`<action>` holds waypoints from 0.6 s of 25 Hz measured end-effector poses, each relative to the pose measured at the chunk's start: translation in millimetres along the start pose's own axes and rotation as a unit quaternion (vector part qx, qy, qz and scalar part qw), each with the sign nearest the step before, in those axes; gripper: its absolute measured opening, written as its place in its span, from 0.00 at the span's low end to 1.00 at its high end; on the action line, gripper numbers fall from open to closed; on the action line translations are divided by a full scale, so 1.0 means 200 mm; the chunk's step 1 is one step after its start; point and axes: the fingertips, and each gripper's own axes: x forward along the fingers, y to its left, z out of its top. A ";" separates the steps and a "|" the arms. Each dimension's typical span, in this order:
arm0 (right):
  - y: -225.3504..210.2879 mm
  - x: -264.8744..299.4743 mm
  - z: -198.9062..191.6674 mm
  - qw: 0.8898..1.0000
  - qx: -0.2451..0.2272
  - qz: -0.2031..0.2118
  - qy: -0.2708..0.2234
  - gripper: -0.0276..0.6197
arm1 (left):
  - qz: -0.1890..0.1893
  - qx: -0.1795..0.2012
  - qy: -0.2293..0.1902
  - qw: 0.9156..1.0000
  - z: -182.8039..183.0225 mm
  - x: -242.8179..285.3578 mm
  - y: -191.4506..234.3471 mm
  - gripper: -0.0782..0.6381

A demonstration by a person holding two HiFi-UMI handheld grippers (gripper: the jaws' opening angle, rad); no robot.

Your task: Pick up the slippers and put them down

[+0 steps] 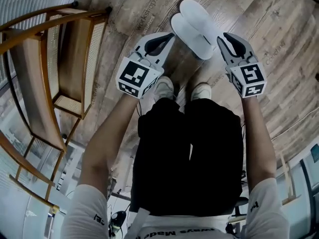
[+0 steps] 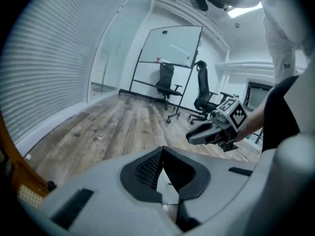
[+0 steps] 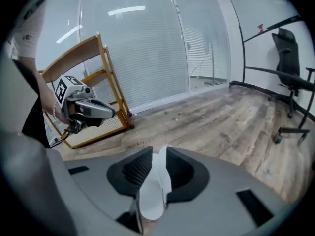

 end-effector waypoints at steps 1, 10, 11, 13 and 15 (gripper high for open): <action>0.01 -0.06 0.08 1.000 0.002 -0.004 -0.006 0.17 | 0.004 -0.003 -0.008 1.000 0.09 -0.05 -0.03 0.13; 0.27 -0.68 0.85 0.997 0.008 -0.022 -0.068 0.11 | 0.009 0.028 -0.052 0.998 0.92 -0.55 -0.39 0.13; 0.30 -0.75 0.92 0.997 0.008 -0.024 -0.074 0.10 | 0.009 0.026 -0.058 0.998 1.01 -0.61 -0.43 0.13; 0.36 -0.89 1.07 0.996 0.010 -0.024 -0.084 0.10 | 0.013 0.022 -0.070 0.997 1.19 -0.73 -0.50 0.13; 0.41 -1.03 1.22 0.995 0.011 -0.024 -0.094 0.10 | 0.022 0.014 -0.080 0.996 1.35 -0.84 -0.55 0.13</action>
